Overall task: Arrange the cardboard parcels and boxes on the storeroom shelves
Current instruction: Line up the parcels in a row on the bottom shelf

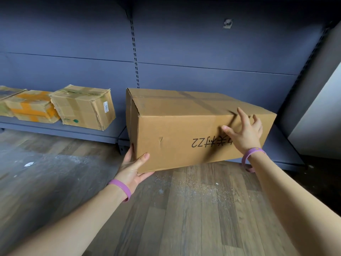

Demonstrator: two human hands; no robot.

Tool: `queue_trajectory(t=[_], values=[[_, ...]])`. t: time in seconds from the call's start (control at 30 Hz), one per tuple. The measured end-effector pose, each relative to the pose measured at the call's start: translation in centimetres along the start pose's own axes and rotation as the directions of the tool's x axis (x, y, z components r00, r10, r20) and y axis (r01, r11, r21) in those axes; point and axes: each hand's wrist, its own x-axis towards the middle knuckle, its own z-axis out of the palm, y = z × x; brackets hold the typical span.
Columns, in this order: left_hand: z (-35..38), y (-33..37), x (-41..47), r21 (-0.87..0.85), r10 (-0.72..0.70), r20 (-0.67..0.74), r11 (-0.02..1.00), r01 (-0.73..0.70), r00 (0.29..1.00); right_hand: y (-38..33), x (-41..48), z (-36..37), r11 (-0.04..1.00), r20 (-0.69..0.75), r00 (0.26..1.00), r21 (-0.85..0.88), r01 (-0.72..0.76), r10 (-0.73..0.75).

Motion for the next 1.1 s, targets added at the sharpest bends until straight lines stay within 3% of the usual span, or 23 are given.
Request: queue_trajectory(t=[0.13,0.33,0.6,0.93,1.1], values=[[-1.5,0.3,0.6,0.034,-0.011,0.019,0.999,0.011,1.0,1.1,1.0,-0.2,0.988,-0.006,0.993,0.103,-0.114,0.115],[-3.0,1.5,1.7,0.068,-0.051,0.026,0.996,0.049,0.998,3.4,2.1,-1.5,0.979,-0.008,0.984,0.095,-0.178,0.18],[-3.5,1.9,2.2,0.061,0.008,-0.024,0.998,-0.007,1.0,7.1,2.8,-2.7,0.946,-0.018,0.954,0.13,-0.296,0.301],[-3.6,1.5,1.8,0.03,-0.002,-0.073,1.0,0.005,0.997,8.9,3.8,-3.1,0.961,0.102,0.984,0.223,-0.164,0.145],[-3.4,1.2,2.2,0.023,0.009,-0.105,1.0,-0.007,0.994,9.4,3.3,-3.1,0.935,0.088,0.974,0.275,-0.224,0.208]])
